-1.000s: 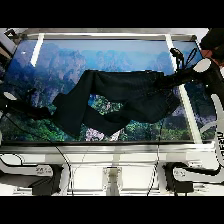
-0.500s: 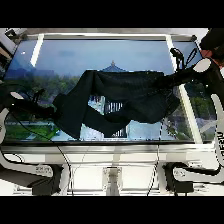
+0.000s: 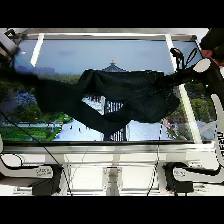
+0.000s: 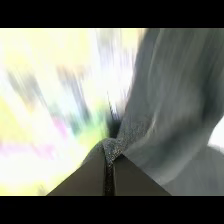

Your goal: Fold the clothes and pants, and hang the long-sleeved shirts on hangers.

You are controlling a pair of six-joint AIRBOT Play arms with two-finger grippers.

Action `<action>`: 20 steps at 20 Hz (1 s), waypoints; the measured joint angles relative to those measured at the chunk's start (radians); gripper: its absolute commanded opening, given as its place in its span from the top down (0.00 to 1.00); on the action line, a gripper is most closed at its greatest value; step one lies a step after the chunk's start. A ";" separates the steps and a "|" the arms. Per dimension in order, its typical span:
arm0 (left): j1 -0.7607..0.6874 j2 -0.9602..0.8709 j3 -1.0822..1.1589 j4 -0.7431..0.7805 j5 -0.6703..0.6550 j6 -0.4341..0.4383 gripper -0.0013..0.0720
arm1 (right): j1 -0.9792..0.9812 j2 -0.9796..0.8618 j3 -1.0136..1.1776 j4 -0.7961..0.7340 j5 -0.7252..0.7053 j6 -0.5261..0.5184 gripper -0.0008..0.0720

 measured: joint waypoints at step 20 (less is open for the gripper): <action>-0.019 -0.415 0.438 0.520 0.193 -0.495 0.42 | 0.061 0.002 0.000 -0.150 -0.020 0.060 0.58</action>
